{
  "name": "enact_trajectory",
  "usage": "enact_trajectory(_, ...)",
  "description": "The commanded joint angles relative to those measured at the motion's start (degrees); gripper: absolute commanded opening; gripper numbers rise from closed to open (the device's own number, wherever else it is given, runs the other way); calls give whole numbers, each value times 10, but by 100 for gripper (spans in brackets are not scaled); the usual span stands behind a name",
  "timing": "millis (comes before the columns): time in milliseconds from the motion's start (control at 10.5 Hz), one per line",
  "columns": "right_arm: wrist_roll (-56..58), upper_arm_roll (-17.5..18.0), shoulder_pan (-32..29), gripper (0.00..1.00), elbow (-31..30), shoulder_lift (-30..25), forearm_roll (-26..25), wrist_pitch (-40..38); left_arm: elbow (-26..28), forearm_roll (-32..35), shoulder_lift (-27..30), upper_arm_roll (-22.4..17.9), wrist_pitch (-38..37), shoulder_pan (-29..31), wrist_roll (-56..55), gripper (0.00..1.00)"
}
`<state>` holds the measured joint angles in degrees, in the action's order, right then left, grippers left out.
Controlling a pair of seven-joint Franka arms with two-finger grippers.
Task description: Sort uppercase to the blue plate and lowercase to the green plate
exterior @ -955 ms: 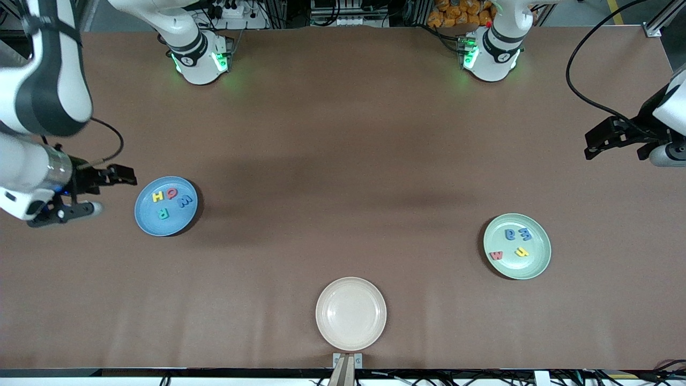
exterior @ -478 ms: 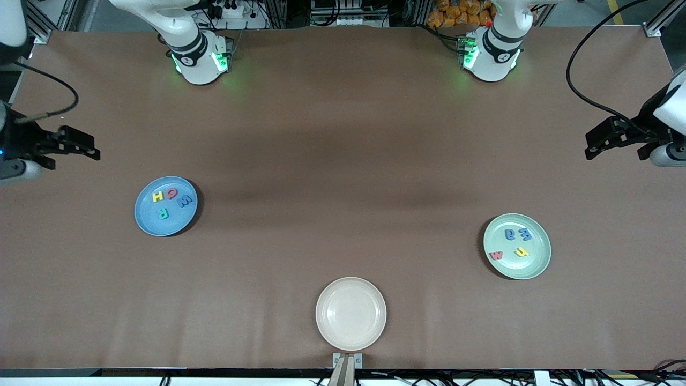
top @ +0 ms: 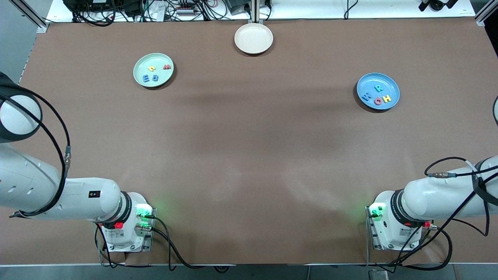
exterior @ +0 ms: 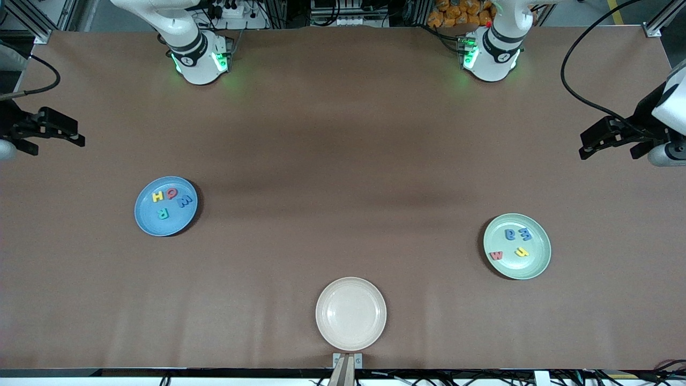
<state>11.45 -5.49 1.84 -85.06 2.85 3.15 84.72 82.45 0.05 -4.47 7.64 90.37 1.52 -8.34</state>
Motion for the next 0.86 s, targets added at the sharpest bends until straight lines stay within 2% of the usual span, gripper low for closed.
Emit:
enact_trajectory(0,-15,14,-18,100,-27,-22,-6,19,16,-13,22,4,-1,1,-18,100)
enact_trajectory(191,-15,14,-22,100,-64,-49,-6,56,27,-13,29,4,0,1,-21,100)
enact_trajectory(764,-24,15,-19,100,-61,-50,-7,62,20,-12,20,2,-1,1,-36,100)
